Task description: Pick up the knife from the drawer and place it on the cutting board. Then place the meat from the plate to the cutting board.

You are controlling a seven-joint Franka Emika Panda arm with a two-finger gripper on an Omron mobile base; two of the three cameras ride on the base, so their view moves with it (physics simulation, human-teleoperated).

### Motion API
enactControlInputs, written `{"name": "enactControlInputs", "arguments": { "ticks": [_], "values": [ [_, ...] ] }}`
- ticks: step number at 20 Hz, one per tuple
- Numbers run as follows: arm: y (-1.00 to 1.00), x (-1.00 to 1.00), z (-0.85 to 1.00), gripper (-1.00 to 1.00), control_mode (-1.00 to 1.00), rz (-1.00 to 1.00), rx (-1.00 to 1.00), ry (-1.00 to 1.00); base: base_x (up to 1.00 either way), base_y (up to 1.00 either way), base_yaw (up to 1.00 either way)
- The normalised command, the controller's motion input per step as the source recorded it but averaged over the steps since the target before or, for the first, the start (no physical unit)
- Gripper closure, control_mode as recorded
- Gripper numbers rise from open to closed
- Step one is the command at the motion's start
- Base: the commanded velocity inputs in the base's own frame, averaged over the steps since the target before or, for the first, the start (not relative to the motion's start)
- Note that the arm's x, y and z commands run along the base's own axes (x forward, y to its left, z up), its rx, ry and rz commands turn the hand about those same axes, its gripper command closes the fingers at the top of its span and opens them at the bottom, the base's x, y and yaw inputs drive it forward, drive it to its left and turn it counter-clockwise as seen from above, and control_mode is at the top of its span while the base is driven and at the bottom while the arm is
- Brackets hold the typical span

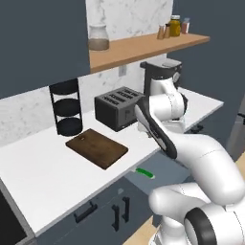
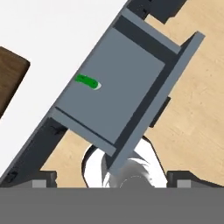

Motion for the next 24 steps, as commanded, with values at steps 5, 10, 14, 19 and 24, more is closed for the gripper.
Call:
{"name": "enactControlInputs", "arguments": {
  "ticks": [5, 10, 14, 19, 24],
  "values": [
    [0.0, 0.0, 0.0, -1.0, 1.0, 0.0, 0.0, 0.0, -0.05, 0.37, -0.37],
    [0.0, 0.0, 0.0, -1.0, 1.0, 0.0, 0.0, 0.0, 0.0, 0.51, -0.23],
    [0.0, 0.0, 0.0, -1.0, 1.0, 0.0, 0.0, 0.0, 0.0, 0.66, -0.19],
    [0.0, 0.0, 0.0, -1.0, 1.0, 0.0, 0.0, 0.0, 0.18, 0.56, -0.15],
    [0.0, 0.0, 0.0, -1.0, 1.0, 0.0, 0.0, 0.0, 0.07, 0.26, -0.13]
  ]
}}
